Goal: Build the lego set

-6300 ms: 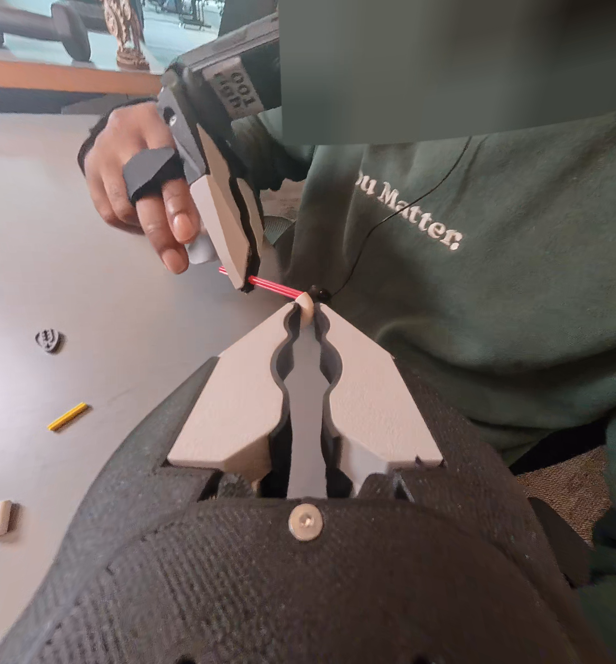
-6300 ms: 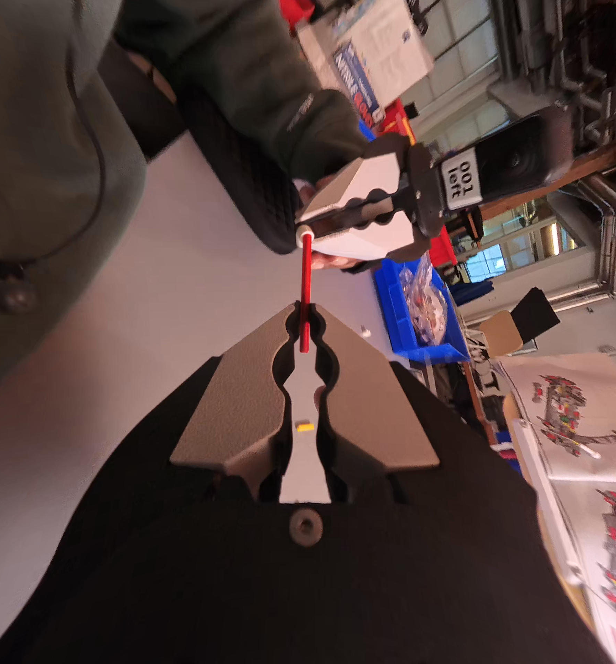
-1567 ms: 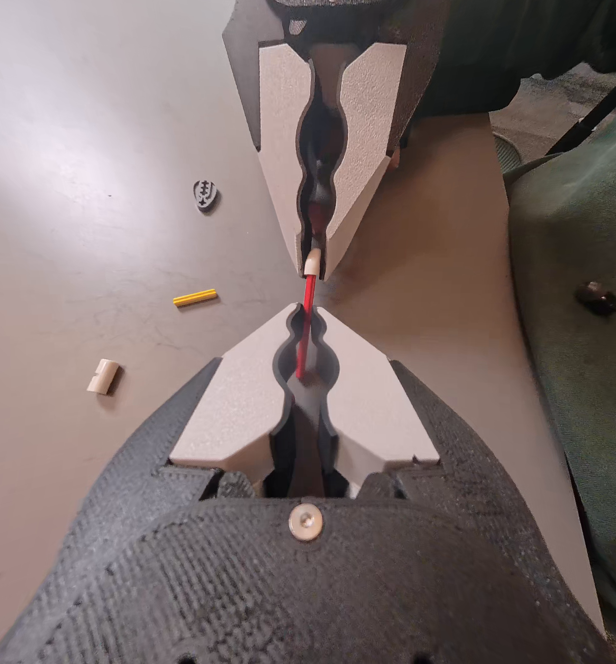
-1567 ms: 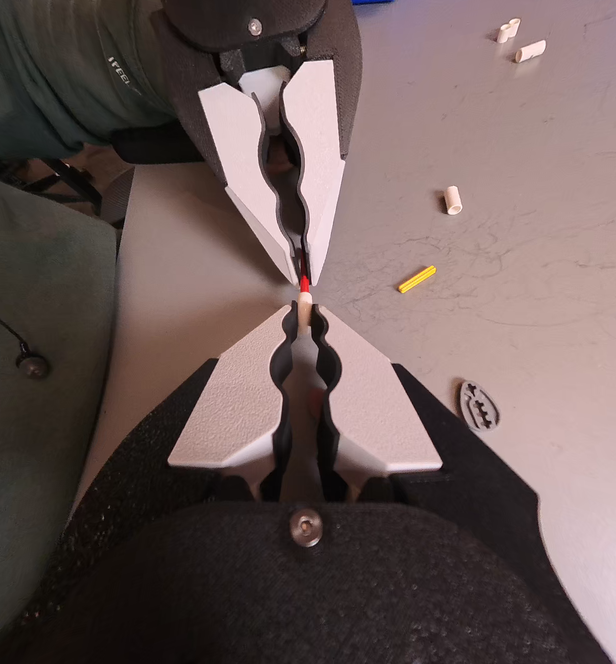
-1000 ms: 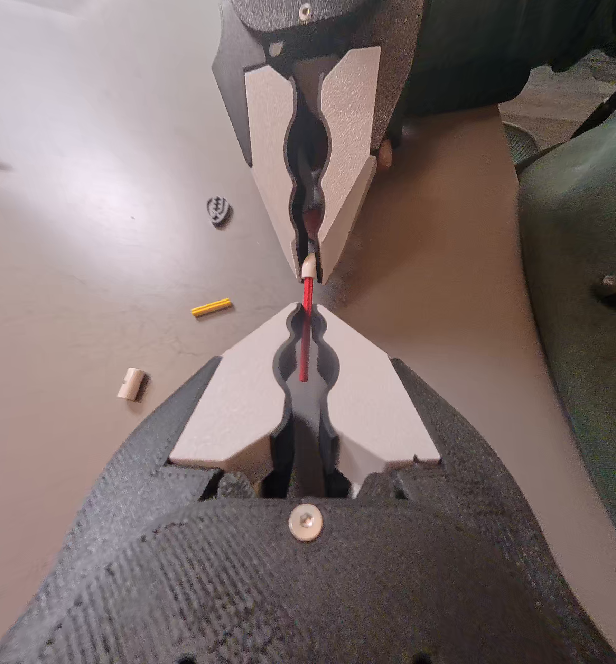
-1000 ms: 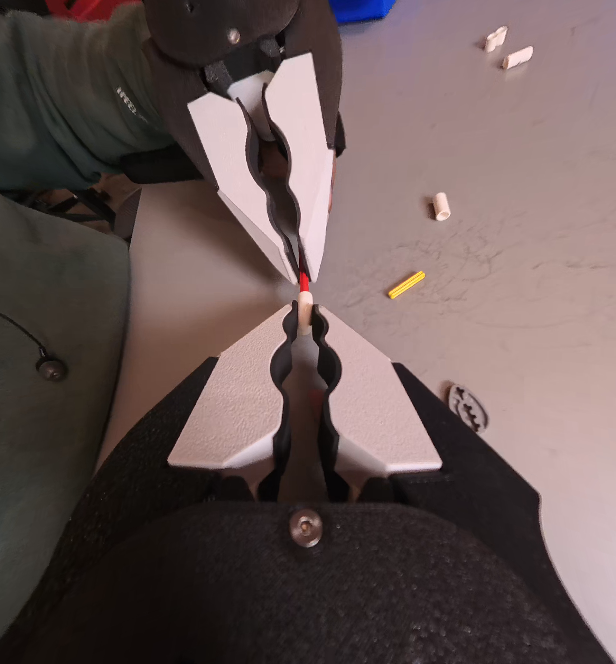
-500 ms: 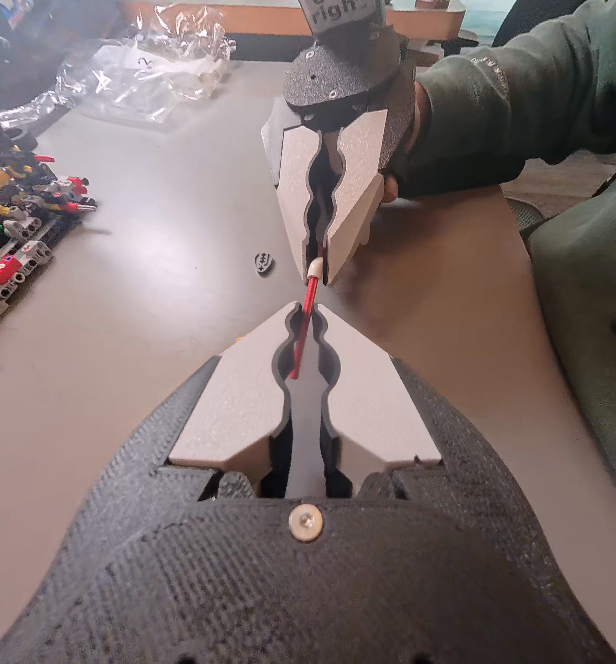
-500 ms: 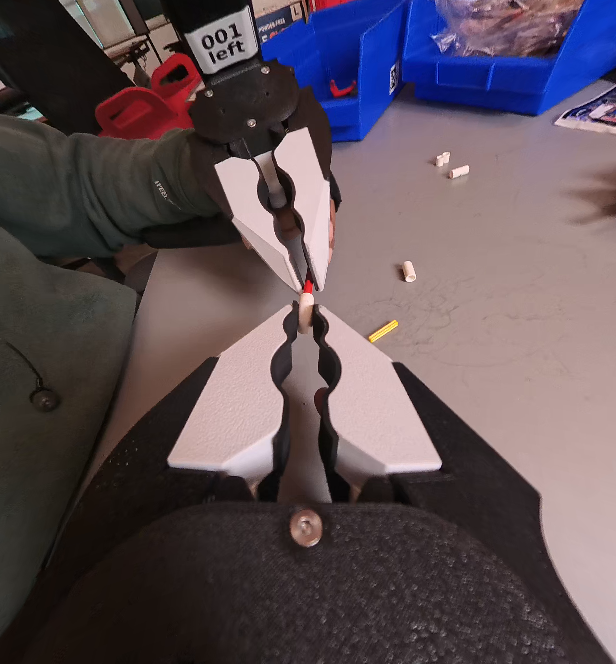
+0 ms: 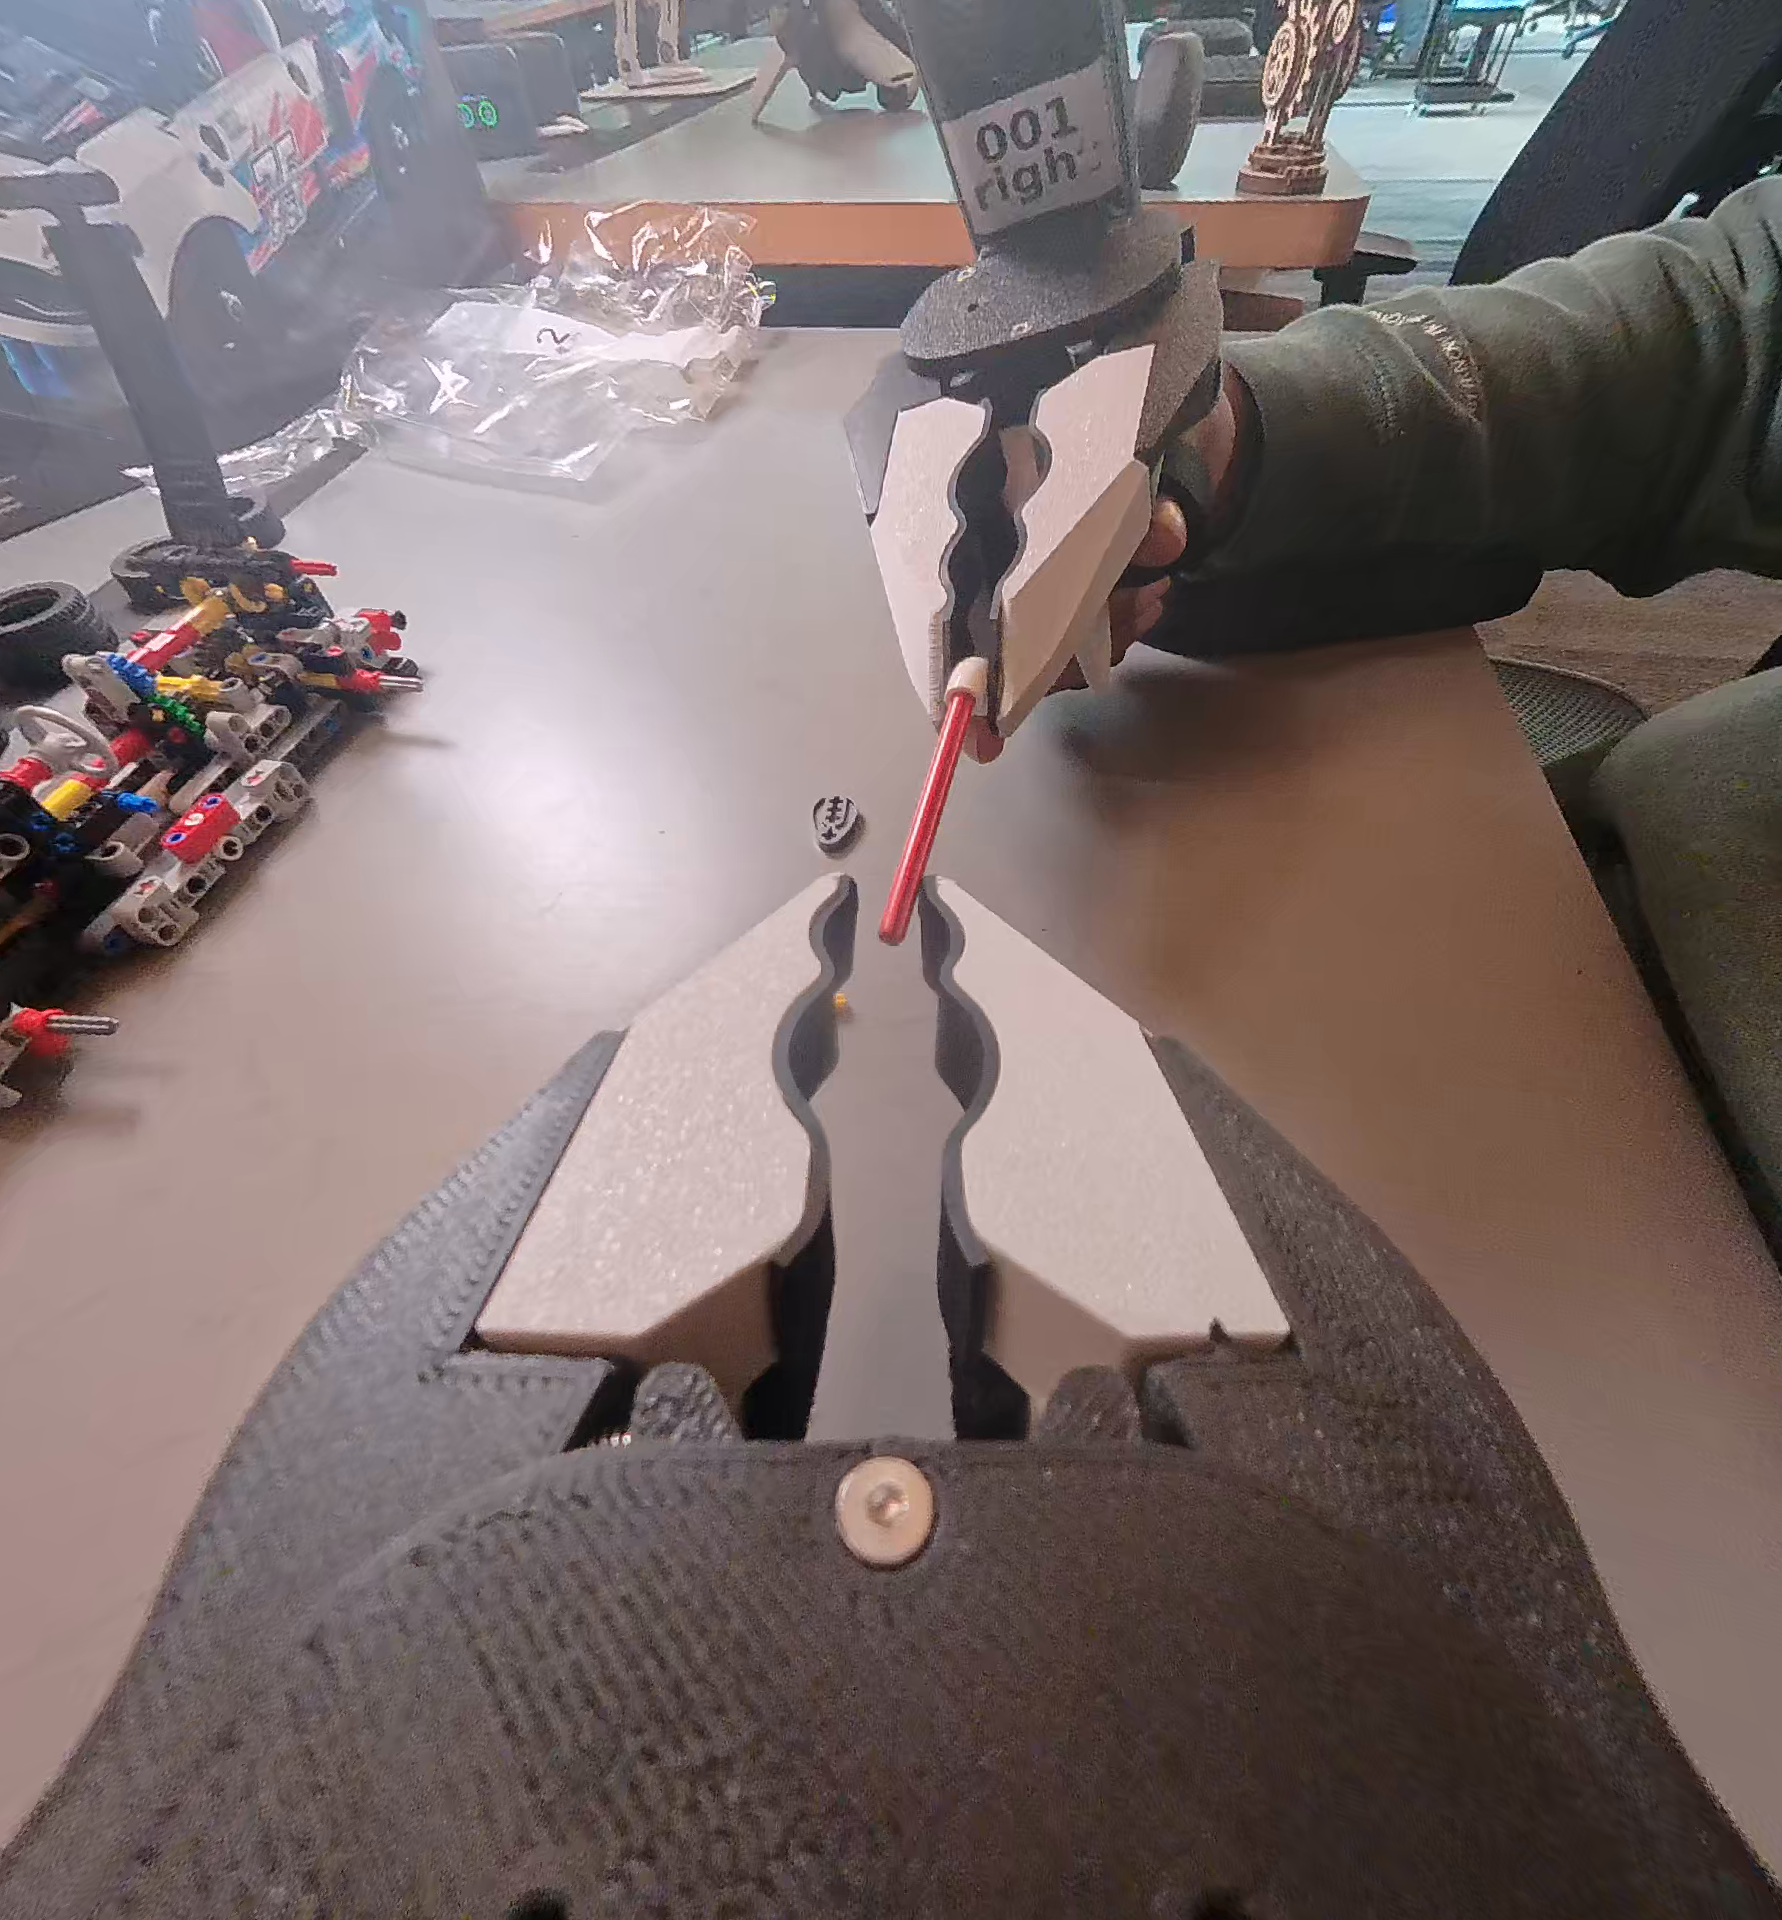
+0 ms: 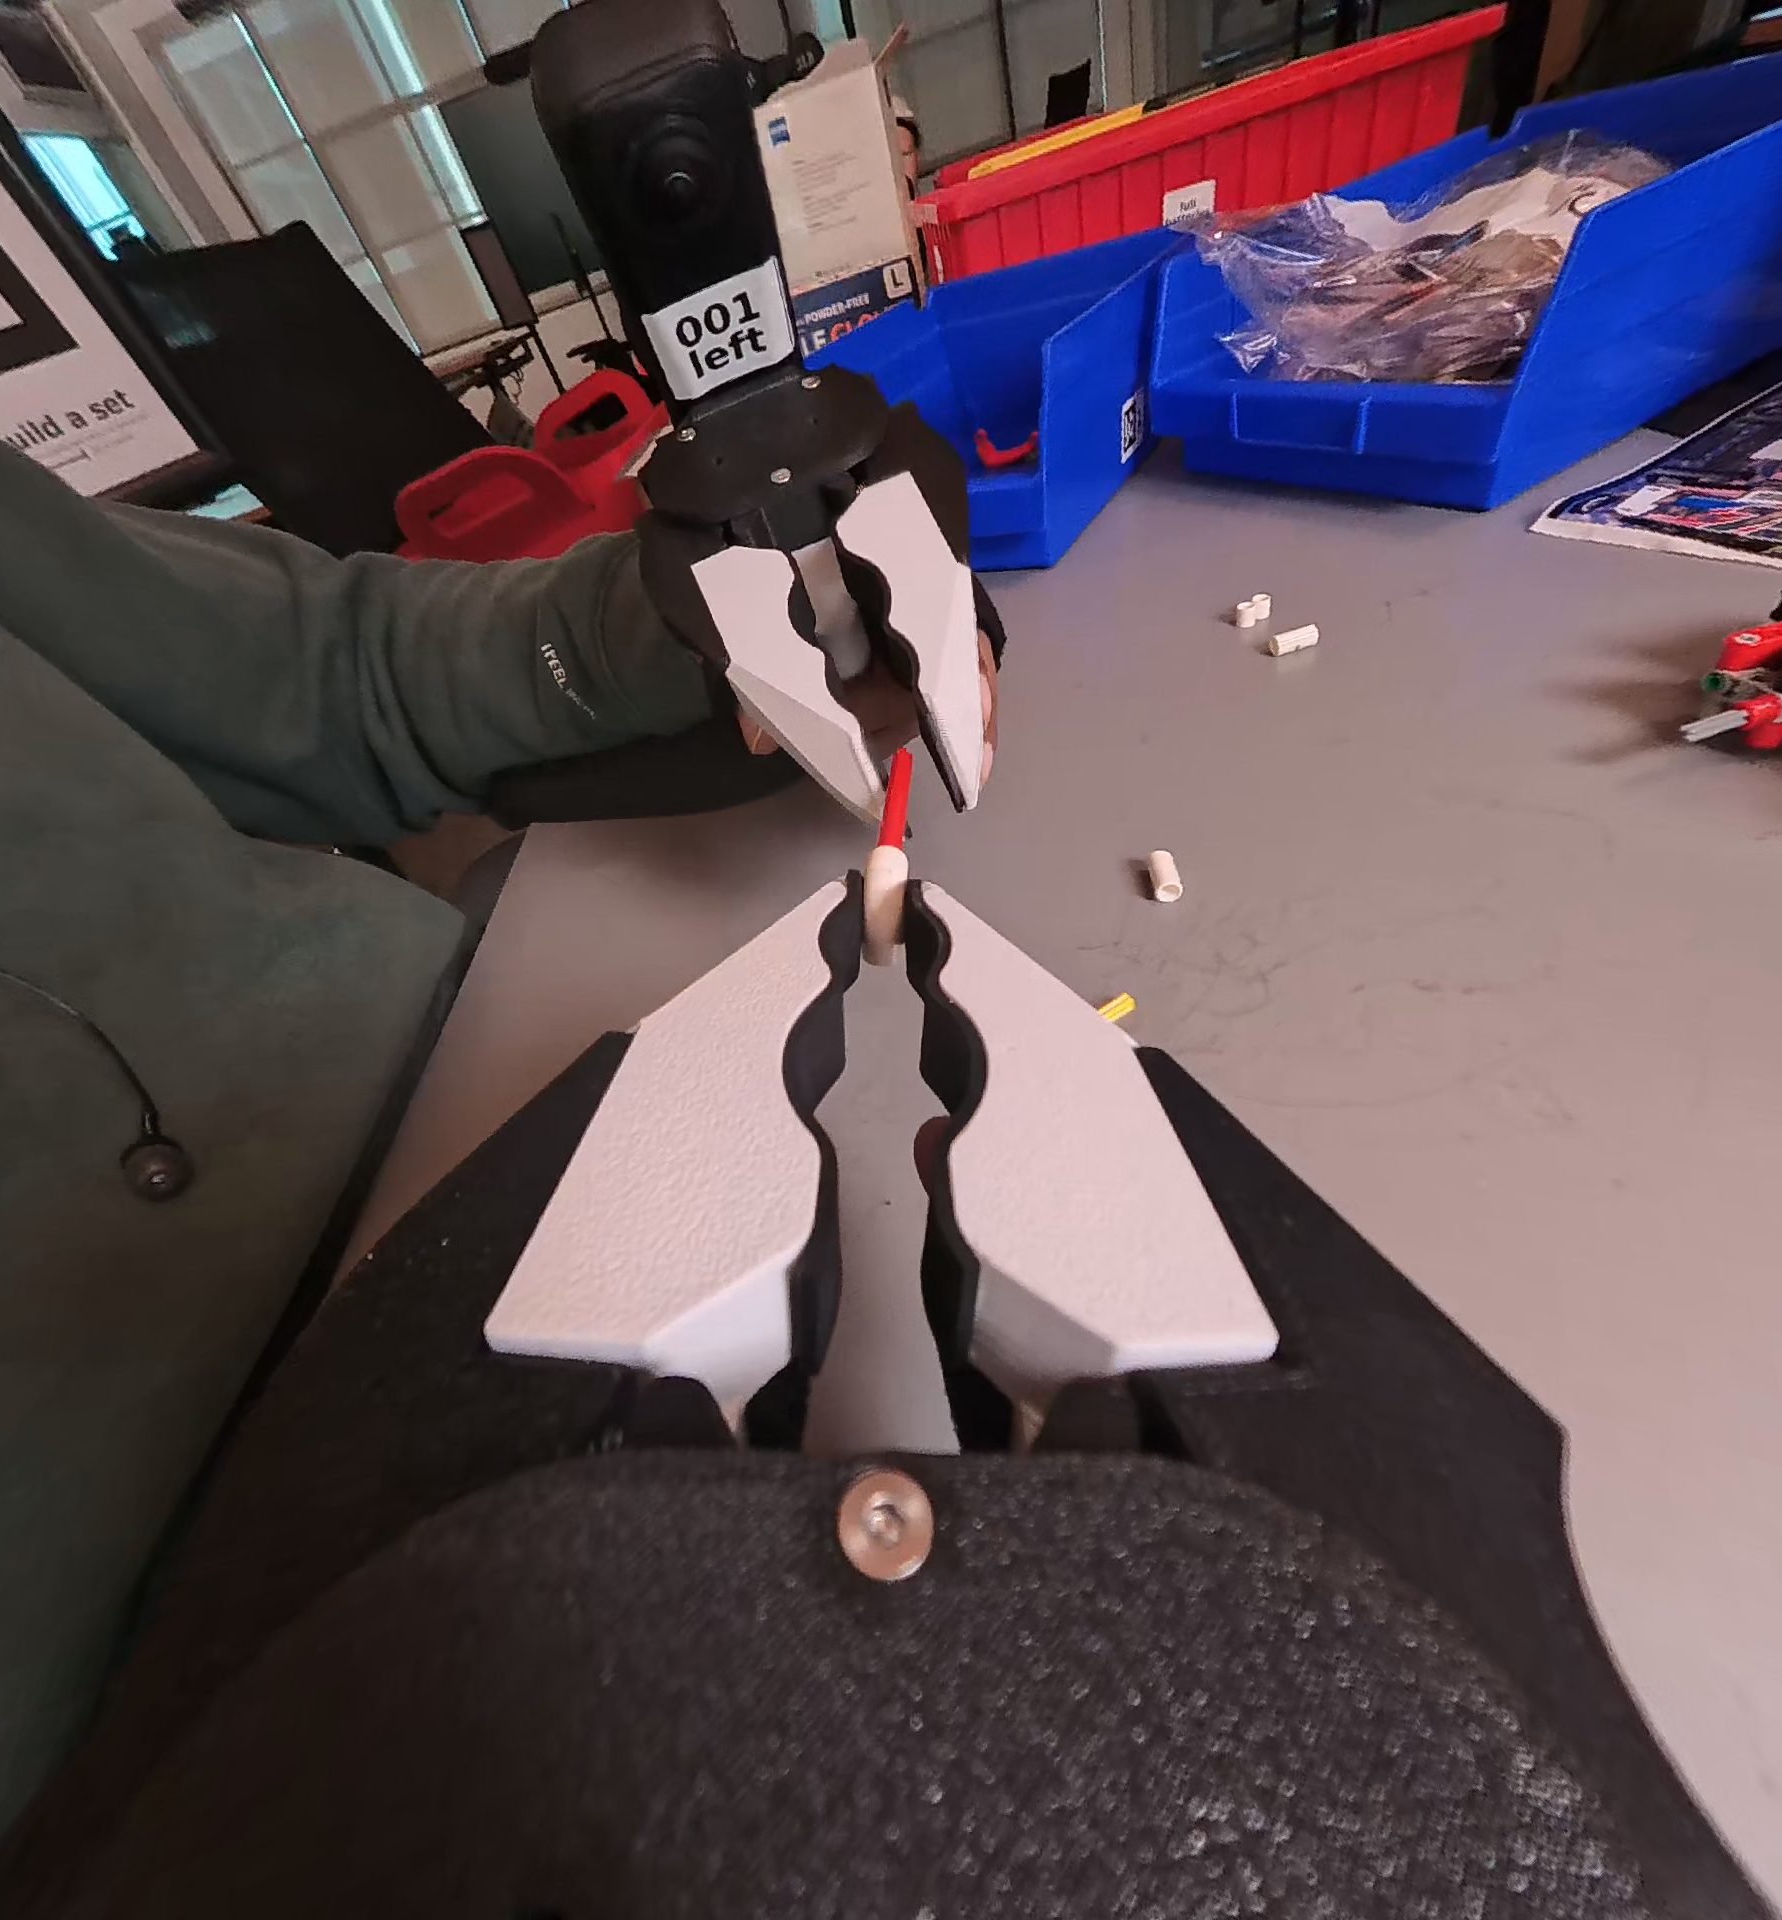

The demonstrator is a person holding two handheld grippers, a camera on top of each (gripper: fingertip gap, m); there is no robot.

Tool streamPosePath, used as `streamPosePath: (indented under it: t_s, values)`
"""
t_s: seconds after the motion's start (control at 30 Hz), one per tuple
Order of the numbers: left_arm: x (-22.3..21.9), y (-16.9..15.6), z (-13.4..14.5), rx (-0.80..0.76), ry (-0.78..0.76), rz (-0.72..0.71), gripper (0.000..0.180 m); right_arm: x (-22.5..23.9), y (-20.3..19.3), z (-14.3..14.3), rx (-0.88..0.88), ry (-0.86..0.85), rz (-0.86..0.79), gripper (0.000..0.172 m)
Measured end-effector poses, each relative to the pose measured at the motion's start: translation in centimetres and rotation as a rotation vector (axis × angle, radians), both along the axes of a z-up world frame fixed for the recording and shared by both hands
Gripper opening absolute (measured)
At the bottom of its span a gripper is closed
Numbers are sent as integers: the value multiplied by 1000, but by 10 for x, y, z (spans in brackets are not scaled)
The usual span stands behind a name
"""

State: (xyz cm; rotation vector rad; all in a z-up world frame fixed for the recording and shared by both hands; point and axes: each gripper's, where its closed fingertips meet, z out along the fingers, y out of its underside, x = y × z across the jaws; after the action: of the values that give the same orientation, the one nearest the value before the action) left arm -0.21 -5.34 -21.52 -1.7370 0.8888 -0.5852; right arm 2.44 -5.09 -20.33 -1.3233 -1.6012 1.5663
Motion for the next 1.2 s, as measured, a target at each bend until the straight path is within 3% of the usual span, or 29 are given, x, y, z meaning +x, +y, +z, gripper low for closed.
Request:
streamPosePath:
  t_s: [0.27,0.8,1.2]
  values:
    - [10,-8,0,-21,5,-49,2,-1,1,-5,3,-10,-6,5]
    - [20,-18,-15,-61,97,-105,2,7,-13,-38,126,-182,88,4]
    - [17,-14,-2,36,79,-95,1,2,-10,-20,169,-51,42,10]
